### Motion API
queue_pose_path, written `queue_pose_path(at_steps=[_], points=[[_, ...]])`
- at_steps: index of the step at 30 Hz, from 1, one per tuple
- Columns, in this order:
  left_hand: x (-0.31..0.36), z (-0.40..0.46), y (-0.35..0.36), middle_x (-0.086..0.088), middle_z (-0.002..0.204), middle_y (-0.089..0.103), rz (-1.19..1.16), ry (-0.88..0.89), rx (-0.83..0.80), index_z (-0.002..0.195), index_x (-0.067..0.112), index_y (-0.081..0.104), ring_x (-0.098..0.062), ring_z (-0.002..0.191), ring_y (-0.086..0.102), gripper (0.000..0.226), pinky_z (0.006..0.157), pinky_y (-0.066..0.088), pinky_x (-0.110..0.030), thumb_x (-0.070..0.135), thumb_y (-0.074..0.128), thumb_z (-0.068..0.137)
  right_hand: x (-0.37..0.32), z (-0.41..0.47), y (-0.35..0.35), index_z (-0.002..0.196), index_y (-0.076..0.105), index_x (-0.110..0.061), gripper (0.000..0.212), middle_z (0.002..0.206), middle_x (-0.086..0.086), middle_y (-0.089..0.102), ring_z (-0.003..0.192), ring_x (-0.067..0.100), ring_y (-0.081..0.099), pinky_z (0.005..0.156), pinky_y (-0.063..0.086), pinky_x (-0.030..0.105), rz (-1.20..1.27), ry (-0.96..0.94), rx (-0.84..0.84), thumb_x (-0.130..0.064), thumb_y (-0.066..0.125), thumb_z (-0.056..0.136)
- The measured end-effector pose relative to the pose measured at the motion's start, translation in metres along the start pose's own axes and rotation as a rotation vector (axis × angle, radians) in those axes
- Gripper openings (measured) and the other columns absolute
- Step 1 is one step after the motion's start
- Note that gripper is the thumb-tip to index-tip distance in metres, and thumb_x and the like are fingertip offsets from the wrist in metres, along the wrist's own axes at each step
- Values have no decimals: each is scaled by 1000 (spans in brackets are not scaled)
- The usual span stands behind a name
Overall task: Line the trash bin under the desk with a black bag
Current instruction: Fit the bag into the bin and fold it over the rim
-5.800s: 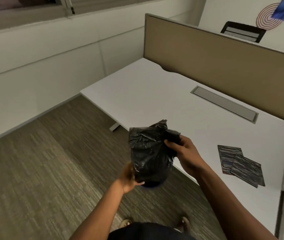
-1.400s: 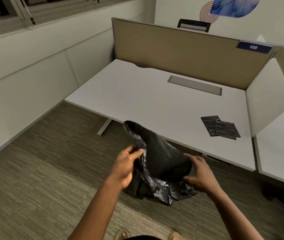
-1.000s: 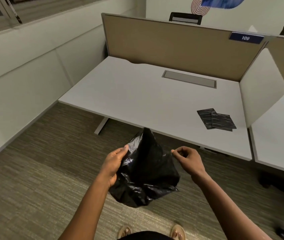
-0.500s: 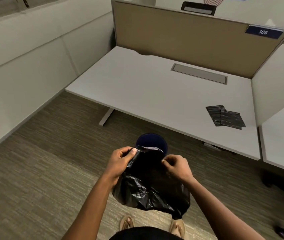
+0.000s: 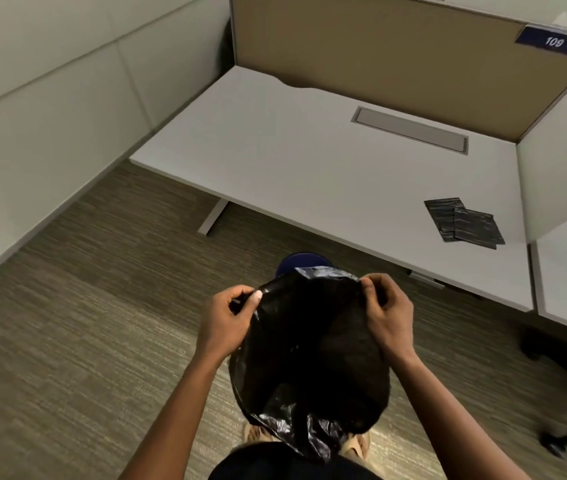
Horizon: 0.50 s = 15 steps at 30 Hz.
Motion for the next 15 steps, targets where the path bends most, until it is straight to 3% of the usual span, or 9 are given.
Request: queue_pose_path(at_steps=[3, 5, 8, 12, 15], points=[[6, 10, 7, 16, 76, 75, -15, -27, 46, 80, 41, 72, 2, 75, 71, 19, 68, 57, -20, 33, 69, 97, 2, 4, 14, 93, 69, -35, 14, 88, -12, 73, 85, 4, 69, 68, 48, 14, -3, 157, -44, -27, 62, 102], [11, 16, 11, 18, 78, 76, -42, 21, 100, 83, 44, 72, 2, 77, 72, 15, 69, 57, -16, 37, 68, 96, 5, 6, 16, 96, 71, -31, 12, 89, -11, 74, 87, 7, 70, 68, 50, 18, -1, 169, -23, -27, 62, 102], [11, 28, 18, 14, 83, 75, -33, 63, 151, 95, 33, 77, -1, 80, 71, 14, 67, 53, -10, 43, 67, 95, -2, 11, 9, 100, 71, -30, 11, 91, -10, 73, 86, 7, 69, 70, 54, 21, 42, 63, 19, -29, 61, 103], [0, 45, 34, 5, 91, 75, -66, -62, 178, 102, 18, 77, -2, 81, 68, 14, 70, 52, -13, 27, 67, 99, 10, 15, 5, 100, 73, -27, 9, 92, -3, 74, 87, 14, 71, 76, 60, 40, 120, 190, 49, -29, 64, 101], [-8, 52, 51, 9, 85, 75, -101, -121, 154, 92, 30, 73, 2, 76, 70, 10, 65, 49, -9, 28, 66, 99, 27, 22, 3, 107, 74, -31, 22, 94, -4, 75, 85, 16, 71, 74, 60, 33, 109, 191, -46, -41, 76, 87]])
Point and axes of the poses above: each hand's wrist, its own z-axis towards the middle knuckle, its own y-axis out of the palm, x = y × z, the point moved 2 cm from there along z, towards the middle knuckle
